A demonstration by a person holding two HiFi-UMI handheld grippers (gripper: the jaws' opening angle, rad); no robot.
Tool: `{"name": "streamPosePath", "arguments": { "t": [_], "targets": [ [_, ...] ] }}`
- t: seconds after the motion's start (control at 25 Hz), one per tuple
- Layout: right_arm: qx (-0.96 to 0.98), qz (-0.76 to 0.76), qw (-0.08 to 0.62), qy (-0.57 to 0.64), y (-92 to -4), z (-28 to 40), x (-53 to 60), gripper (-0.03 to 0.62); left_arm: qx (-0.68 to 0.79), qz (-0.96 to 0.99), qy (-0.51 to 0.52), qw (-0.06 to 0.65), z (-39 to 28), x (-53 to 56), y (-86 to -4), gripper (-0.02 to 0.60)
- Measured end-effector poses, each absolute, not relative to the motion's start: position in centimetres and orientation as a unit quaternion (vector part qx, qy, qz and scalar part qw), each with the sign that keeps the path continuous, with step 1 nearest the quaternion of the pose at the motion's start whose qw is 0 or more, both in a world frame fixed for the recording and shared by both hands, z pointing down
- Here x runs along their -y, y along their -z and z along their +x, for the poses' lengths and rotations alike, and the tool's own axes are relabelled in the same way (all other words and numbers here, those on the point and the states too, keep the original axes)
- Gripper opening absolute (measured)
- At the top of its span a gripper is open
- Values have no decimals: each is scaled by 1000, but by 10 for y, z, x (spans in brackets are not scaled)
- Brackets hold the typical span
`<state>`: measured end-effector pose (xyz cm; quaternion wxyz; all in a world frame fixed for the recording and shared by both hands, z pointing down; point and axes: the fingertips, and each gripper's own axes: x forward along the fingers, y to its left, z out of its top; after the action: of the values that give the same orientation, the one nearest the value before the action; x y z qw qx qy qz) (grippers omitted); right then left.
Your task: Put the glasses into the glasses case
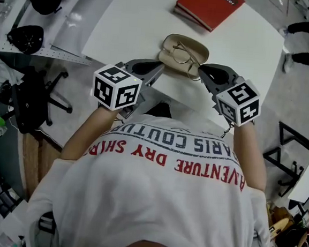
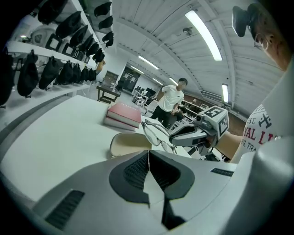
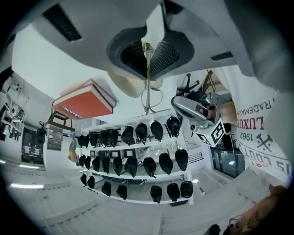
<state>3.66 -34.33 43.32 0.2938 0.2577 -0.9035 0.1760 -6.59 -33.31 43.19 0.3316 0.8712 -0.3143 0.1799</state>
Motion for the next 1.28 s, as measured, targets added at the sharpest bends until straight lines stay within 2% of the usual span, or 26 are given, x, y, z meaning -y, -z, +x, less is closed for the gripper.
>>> {"name": "streamPosePath", "arguments": {
  "t": [0.8,1.28],
  "targets": [
    [893,108,404,-166,-502,12,362,35,309,854,-204,364,-84,365,-478,29],
    [880,94,435,-165,-515,11,368,35,304,854,-200,371,-88,377,-485,29]
  ]
}}
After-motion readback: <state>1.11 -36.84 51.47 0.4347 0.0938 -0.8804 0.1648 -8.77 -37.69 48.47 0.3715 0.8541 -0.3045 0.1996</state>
